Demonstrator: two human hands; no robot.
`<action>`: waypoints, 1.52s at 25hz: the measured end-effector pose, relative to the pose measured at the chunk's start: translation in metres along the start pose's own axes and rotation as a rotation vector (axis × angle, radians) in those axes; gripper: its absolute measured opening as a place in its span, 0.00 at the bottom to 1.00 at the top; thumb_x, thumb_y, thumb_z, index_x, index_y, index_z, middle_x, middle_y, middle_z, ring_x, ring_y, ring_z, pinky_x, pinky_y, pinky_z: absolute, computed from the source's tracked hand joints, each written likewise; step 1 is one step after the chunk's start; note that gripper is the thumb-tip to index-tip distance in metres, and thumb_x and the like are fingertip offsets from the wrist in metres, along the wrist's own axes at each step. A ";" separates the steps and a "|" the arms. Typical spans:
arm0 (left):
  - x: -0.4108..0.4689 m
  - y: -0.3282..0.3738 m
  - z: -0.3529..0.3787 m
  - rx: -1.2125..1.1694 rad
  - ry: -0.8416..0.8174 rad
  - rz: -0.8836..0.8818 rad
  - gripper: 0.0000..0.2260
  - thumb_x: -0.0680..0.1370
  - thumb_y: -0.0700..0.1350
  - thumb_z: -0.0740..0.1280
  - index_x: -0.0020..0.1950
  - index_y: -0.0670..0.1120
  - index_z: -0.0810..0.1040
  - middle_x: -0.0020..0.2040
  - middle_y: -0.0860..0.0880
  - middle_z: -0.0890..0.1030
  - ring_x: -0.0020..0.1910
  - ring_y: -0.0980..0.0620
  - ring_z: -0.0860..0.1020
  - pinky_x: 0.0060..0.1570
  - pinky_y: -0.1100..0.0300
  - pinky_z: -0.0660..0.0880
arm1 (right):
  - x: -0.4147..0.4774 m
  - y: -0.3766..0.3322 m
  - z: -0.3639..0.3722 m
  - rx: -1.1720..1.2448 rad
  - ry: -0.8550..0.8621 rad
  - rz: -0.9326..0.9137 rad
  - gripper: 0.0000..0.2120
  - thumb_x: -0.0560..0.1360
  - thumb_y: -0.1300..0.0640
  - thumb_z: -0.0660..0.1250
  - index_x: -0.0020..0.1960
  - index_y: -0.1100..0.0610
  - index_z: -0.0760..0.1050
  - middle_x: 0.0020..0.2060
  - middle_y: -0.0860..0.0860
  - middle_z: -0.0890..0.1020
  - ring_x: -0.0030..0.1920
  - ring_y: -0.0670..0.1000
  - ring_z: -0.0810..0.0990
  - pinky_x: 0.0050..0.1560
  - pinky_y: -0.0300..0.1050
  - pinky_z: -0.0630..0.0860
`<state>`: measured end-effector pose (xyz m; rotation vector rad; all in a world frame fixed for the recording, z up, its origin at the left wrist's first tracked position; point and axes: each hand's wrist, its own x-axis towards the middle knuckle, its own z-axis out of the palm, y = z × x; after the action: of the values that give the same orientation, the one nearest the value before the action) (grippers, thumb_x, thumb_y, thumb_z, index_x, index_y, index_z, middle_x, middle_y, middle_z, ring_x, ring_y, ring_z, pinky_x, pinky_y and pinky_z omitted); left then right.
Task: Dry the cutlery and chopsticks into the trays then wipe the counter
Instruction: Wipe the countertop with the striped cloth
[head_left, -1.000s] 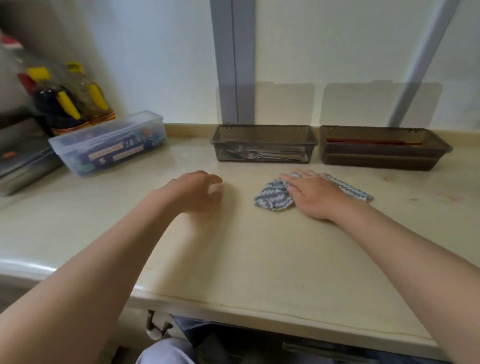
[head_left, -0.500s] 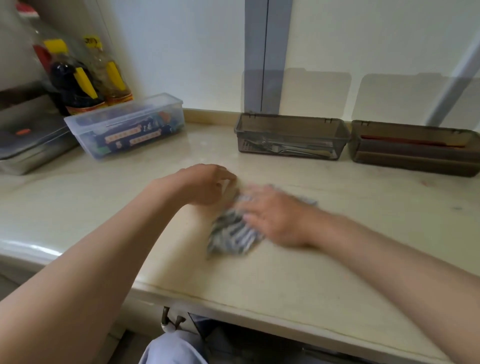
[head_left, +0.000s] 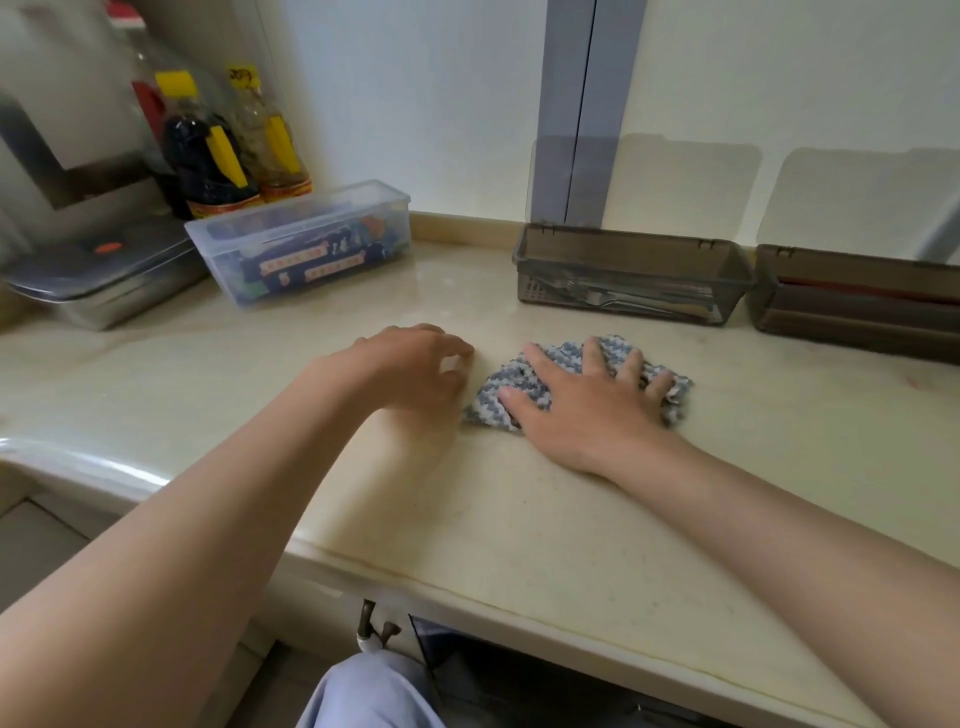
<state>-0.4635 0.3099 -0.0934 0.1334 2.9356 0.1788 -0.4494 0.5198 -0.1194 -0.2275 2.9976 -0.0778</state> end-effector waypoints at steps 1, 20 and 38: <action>-0.001 0.000 -0.001 0.002 -0.008 0.002 0.22 0.80 0.61 0.57 0.74 0.66 0.66 0.76 0.56 0.66 0.71 0.46 0.70 0.67 0.44 0.70 | 0.011 -0.003 -0.002 -0.002 -0.014 0.015 0.34 0.73 0.22 0.41 0.77 0.29 0.42 0.82 0.54 0.43 0.78 0.72 0.40 0.72 0.77 0.37; -0.024 -0.022 0.000 0.014 -0.006 -0.033 0.21 0.83 0.60 0.55 0.76 0.67 0.61 0.81 0.54 0.59 0.78 0.44 0.60 0.72 0.41 0.61 | 0.069 -0.005 -0.006 0.014 -0.008 -0.342 0.23 0.83 0.38 0.44 0.78 0.30 0.49 0.82 0.44 0.48 0.82 0.57 0.46 0.78 0.67 0.42; -0.082 -0.070 0.015 -0.018 0.033 -0.034 0.23 0.83 0.60 0.53 0.79 0.63 0.59 0.81 0.53 0.59 0.79 0.47 0.58 0.75 0.43 0.60 | 0.059 -0.043 -0.010 0.037 0.004 -0.545 0.22 0.83 0.39 0.46 0.77 0.31 0.53 0.81 0.41 0.52 0.81 0.53 0.48 0.79 0.64 0.46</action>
<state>-0.3864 0.2338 -0.1011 0.0779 2.9661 0.2042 -0.5024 0.4686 -0.1143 -1.0283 2.8412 -0.1859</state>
